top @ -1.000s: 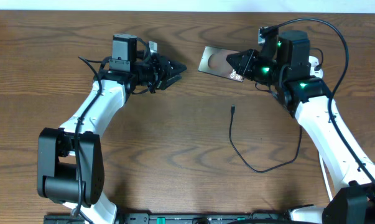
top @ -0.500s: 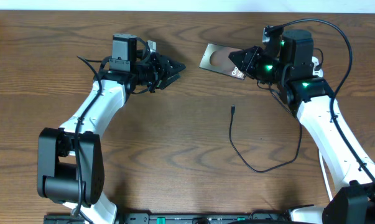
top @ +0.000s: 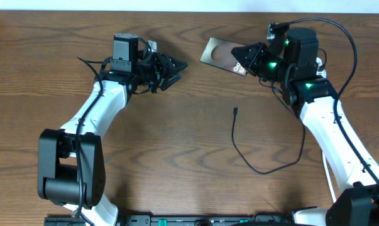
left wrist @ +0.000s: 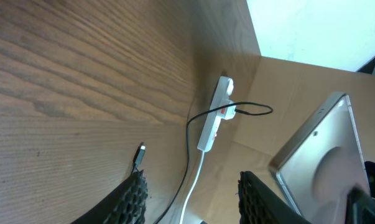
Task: Plug charger to phone and switch on socket
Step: 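Hold the phone upright in the right gripper near the power strip, then bring the phone to the left gripper and close the left gripper on it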
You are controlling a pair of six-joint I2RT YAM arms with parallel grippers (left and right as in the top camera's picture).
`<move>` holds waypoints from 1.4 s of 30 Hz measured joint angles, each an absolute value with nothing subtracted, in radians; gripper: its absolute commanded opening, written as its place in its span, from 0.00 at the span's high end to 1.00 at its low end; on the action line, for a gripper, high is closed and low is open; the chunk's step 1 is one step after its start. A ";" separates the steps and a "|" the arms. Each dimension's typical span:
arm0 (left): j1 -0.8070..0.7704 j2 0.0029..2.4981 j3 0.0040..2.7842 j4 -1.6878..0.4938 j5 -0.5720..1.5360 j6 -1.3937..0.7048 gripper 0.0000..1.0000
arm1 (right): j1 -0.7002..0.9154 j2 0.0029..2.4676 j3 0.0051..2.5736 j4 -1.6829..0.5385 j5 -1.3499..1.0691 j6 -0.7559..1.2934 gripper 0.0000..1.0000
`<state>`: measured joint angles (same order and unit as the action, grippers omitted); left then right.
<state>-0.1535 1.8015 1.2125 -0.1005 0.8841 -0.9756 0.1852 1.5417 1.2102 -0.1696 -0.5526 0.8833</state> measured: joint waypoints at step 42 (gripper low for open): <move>-0.154 1.802 1.213 0.429 1.044 -1.513 0.51 | 0.294 1.768 1.209 0.352 -0.514 1.353 0.99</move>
<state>-0.1535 1.8015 1.2129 0.4294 1.0439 -1.5131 0.2939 1.7679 1.2091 0.3523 -0.5140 1.3533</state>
